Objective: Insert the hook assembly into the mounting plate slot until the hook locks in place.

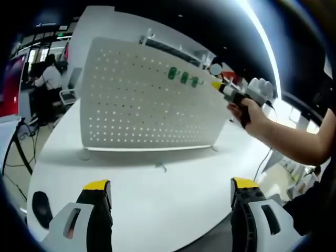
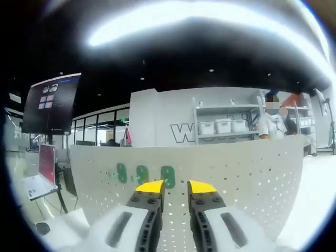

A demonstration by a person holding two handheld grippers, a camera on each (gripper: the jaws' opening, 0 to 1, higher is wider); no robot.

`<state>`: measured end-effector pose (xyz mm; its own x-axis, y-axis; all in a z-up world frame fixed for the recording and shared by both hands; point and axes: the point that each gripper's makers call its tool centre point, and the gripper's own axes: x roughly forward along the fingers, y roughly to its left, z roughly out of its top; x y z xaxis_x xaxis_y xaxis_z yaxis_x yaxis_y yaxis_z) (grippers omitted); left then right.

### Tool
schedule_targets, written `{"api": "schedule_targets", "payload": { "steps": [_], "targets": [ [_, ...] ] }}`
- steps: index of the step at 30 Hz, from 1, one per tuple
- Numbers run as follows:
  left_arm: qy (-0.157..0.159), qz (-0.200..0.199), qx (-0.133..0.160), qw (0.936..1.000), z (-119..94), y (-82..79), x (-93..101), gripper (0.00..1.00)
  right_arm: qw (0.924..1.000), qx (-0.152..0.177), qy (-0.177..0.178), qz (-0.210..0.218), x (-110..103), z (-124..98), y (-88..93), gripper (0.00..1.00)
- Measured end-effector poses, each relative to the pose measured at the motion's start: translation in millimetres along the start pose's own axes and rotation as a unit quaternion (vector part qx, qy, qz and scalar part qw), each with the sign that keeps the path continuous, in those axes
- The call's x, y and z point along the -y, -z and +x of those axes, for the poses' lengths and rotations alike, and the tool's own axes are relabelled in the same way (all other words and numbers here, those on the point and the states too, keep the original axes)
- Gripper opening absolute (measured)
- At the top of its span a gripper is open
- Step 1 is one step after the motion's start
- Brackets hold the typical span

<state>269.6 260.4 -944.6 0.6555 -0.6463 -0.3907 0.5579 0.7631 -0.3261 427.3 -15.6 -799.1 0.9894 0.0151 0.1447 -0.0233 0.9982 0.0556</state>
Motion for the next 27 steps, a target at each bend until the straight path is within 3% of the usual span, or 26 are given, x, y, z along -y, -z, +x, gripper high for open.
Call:
{"api": "schedule_targets", "payload": {
  "steps": [8,17,21,27],
  "targets": [
    [-0.007,-0.001,0.002,1.0000,-8,4.0,-0.7,0.96,0.9993,-0.034,-0.006,-0.014,7,-31,21.0,0.14],
    [0.000,-0.003,0.004,1.0000,-16,9.5,7.7,0.96,0.9943,-0.100,-0.027,-0.025,0,-90,61.3,0.15],
    [0.001,0.002,0.003,1.0000,-21,11.8,12.0,0.96,0.9914,-0.109,-0.045,-0.056,-11,-116,63.3,0.15],
    [0.006,0.007,-0.005,0.9999,-28,20.1,16.9,0.96,0.9878,-0.127,-0.059,-0.069,-19,-150,71.9,0.15]
  ]
}}
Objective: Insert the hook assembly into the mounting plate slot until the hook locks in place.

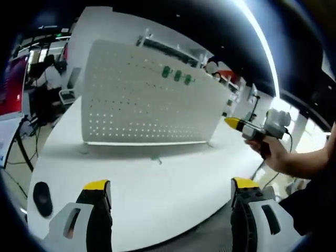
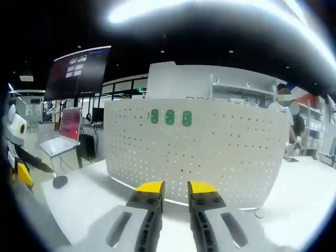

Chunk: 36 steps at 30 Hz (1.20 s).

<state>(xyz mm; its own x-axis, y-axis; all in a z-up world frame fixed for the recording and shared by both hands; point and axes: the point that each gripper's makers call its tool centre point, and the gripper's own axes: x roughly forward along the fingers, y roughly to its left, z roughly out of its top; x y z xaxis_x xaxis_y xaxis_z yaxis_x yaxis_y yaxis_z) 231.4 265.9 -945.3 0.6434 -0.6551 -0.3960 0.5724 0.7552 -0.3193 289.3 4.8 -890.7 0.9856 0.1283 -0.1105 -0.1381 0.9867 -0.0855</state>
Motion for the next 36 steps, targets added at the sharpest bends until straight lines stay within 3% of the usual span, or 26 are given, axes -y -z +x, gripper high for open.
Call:
{"api": "schedule_targets", "payload": {
  "steps": [9,16,31,36],
  "targets": [
    [0.005,-0.001,-0.003,1.0000,-10,10.9,8.7,0.96,0.9993,-0.032,-0.016,-0.006,-19,-39,24.4,0.15],
    [0.016,0.007,-0.028,0.9995,-15,30.5,19.3,0.96,0.9980,-0.051,-0.036,-0.007,-41,-62,45.0,0.15],
    [-0.004,-0.014,-0.024,0.9996,-23,41.8,30.1,0.95,0.9936,-0.080,-0.079,-0.011,-54,-80,59.7,0.16],
    [-0.036,-0.035,-0.021,0.9985,-29,44.4,19.2,0.95,0.9912,-0.087,-0.099,-0.014,-56,-80,60.2,0.16]
  ]
}}
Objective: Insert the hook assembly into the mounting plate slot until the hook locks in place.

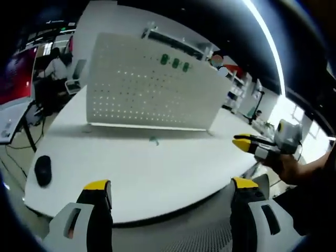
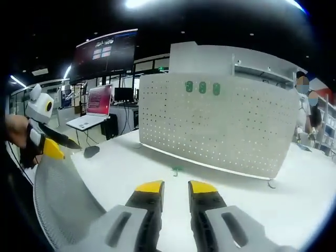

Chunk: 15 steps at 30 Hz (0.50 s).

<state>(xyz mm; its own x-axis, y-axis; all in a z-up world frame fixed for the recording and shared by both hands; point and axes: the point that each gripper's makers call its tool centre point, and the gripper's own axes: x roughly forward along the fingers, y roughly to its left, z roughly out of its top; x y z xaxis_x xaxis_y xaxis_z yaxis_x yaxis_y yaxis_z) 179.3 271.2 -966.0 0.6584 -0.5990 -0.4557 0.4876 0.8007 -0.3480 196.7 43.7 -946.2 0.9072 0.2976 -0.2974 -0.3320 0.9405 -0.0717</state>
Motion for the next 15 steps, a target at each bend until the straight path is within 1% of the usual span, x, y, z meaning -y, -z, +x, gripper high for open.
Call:
{"api": "schedule_targets", "payload": {
  "steps": [4,9,12,15],
  "targets": [
    [-0.017,-0.005,-0.001,0.9999,0,-3.3,-2.5,0.95,0.9998,-0.005,-0.017,-0.001,1,1,-0.7,0.16],
    [-0.026,-0.012,-0.003,0.9996,3,-7.3,3.7,0.96,0.9993,-0.008,-0.035,-0.001,6,0,-2.5,0.16],
    [-0.035,-0.014,-0.009,0.9992,6,-6.3,6.5,0.96,0.9986,-0.014,-0.051,0.003,8,7,-1.1,0.17],
    [-0.042,-0.013,-0.005,0.9990,7,-9.3,9.7,0.95,0.9981,-0.003,-0.062,-0.005,10,13,-6.8,0.17]
  ]
}}
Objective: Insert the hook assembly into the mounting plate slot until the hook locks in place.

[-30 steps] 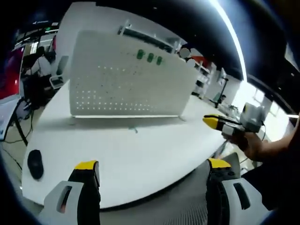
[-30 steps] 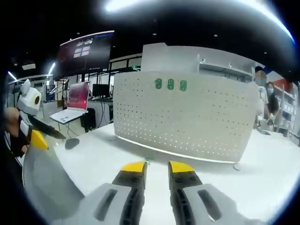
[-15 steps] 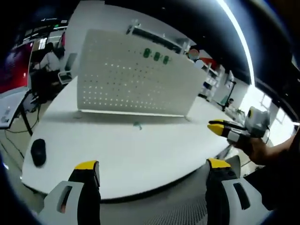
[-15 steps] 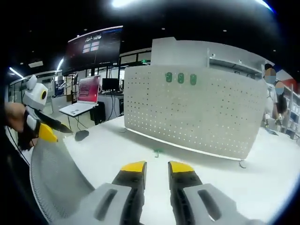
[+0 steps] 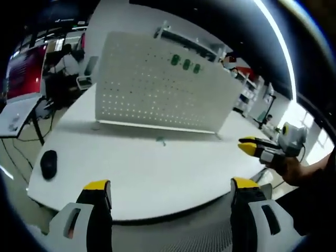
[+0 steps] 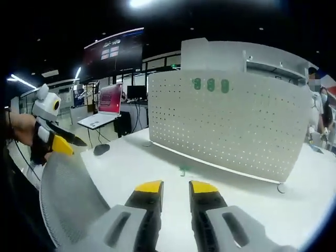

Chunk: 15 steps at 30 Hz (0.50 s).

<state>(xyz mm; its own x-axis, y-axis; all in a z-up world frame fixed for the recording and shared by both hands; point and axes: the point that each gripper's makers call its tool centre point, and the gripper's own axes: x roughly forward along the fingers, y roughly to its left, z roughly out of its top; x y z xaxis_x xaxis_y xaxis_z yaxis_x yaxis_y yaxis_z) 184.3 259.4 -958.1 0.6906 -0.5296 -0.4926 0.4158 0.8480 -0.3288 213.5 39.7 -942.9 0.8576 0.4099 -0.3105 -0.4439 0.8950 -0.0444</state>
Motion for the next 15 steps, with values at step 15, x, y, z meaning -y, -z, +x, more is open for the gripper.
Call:
{"api": "schedule_targets", "payload": {
  "steps": [15],
  "targets": [
    [0.064,0.049,-0.037,0.9960,8,-11.8,-1.0,0.95,0.9973,0.006,0.071,0.019,9,13,-6.4,0.17]
  ]
}}
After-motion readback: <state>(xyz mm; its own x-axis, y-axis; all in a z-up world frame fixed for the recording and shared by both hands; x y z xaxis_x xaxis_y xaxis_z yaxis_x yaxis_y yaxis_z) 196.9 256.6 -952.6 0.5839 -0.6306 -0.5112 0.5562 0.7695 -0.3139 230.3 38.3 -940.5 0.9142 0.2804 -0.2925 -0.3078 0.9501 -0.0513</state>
